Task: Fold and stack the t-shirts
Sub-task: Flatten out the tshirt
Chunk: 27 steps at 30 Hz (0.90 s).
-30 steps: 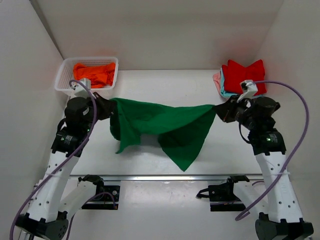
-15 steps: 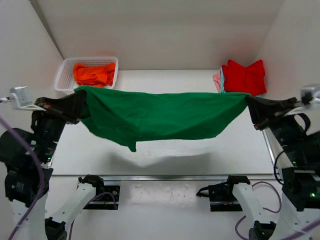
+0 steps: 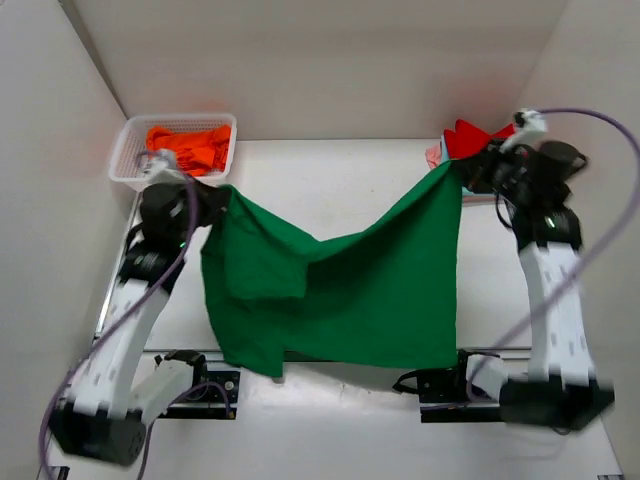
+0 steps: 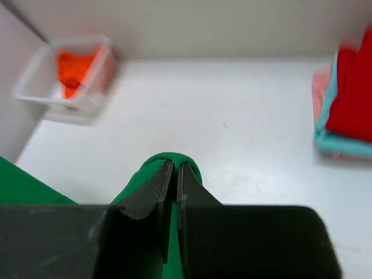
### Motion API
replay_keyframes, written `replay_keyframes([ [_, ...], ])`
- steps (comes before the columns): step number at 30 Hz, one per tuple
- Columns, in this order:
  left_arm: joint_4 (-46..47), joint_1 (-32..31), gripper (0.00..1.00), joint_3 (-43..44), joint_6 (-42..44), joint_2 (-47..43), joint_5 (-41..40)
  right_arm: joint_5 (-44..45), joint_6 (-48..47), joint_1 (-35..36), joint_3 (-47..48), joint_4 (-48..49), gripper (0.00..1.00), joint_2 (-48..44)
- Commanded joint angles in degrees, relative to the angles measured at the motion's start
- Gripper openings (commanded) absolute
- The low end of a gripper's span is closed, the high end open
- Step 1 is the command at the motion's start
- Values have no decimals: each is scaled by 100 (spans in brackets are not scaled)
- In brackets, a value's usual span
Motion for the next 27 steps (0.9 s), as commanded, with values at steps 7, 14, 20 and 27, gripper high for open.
replay_keyframes([
  [7,1793,417,46,207,132,3406,-108,1035,-161,-219,2783,-114,35,4890],
  [14,820,110,54,-1406,413,1388,-12,1896,-266,-98,-47,470,52,3113],
  [20,-384,-550,57,-3429,220,-370,23,2310,-135,535,-2423,207,56,1537],
  [27,-650,-1005,56,-4363,-297,-823,156,2407,-99,299,-3375,268,60,1148],
])
